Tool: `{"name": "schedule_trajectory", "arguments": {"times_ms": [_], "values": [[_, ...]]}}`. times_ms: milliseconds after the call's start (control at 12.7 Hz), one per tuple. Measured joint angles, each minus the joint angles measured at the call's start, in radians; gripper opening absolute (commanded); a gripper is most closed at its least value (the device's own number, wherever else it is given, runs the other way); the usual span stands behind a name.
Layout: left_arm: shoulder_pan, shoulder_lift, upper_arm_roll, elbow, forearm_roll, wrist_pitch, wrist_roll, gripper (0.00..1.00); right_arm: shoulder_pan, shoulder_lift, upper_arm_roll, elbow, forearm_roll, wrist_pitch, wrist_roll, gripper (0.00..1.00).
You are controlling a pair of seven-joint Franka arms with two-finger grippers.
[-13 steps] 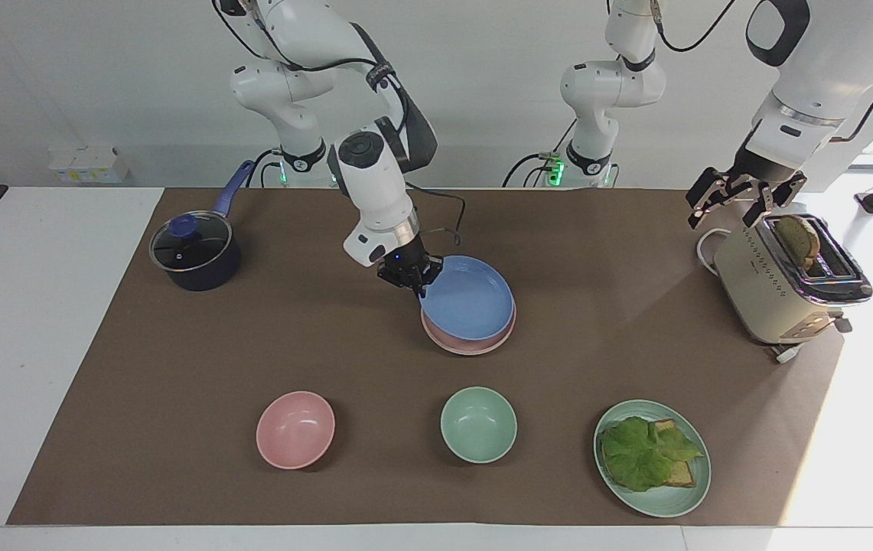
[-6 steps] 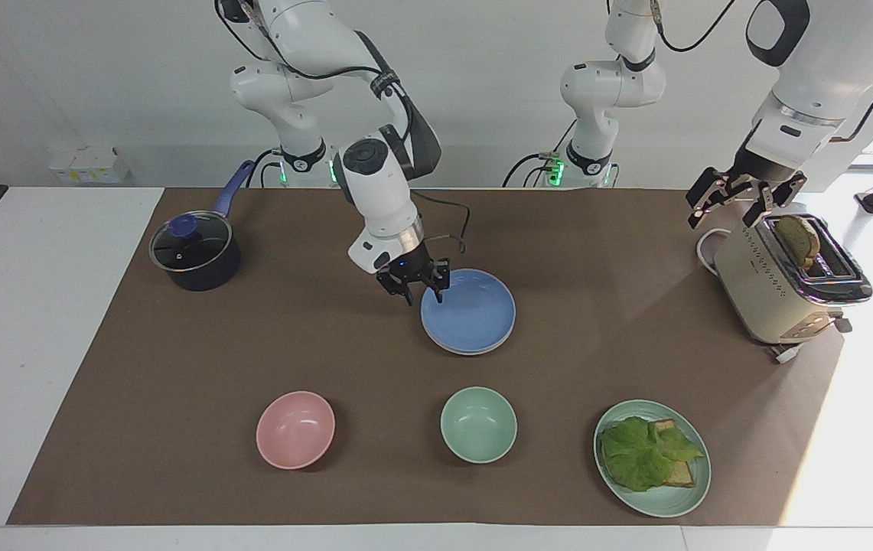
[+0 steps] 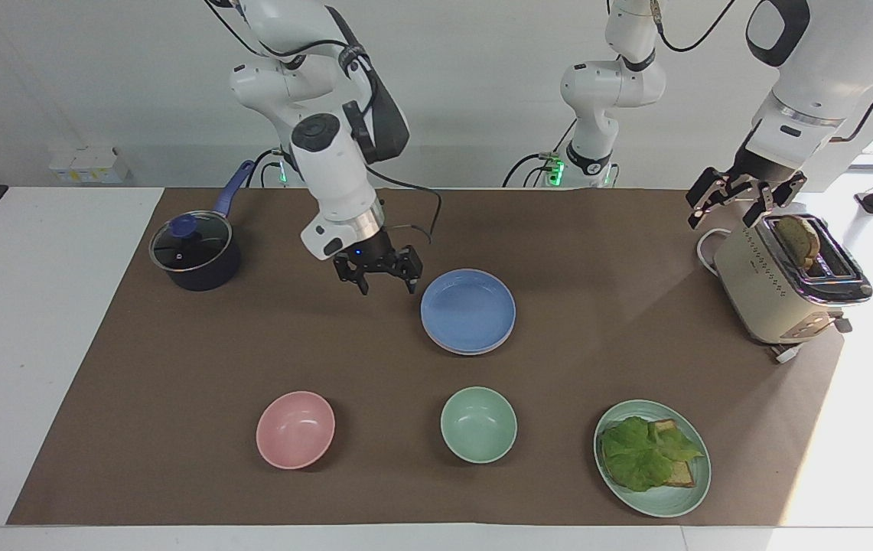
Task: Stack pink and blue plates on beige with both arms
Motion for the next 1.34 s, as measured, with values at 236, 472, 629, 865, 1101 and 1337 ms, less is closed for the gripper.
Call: {"name": "schedule_trajectory", "arguments": {"times_ms": [236, 472, 629, 865, 1101, 1337], "values": [[0.000, 0.000, 0.000, 0.000, 0.000, 0.000, 0.000, 1.00, -0.151, -0.104, -0.003, 0.025, -0.072, -0.141, -0.009, 1.00], [0.000, 0.000, 0.000, 0.000, 0.000, 0.000, 0.000, 1.00, -0.295, -0.145, -0.005, 0.133, -0.085, -0.337, -0.100, 1.00], [0.000, 0.000, 0.000, 0.000, 0.000, 0.000, 0.000, 1.00, -0.354, -0.145, -0.006, 0.204, -0.125, -0.427, -0.158, 1.00], [0.000, 0.000, 0.000, 0.000, 0.000, 0.000, 0.000, 1.00, -0.366, -0.139, -0.002, 0.295, -0.147, -0.565, -0.183, 1.00], [0.000, 0.000, 0.000, 0.000, 0.000, 0.000, 0.000, 1.00, -0.358, -0.118, 0.007, 0.353, -0.150, -0.647, -0.183, 1.00], [0.000, 0.000, 0.000, 0.000, 0.000, 0.000, 0.000, 1.00, -0.325, -0.104, 0.014, 0.377, -0.182, -0.663, -0.183, 1.00]]}}
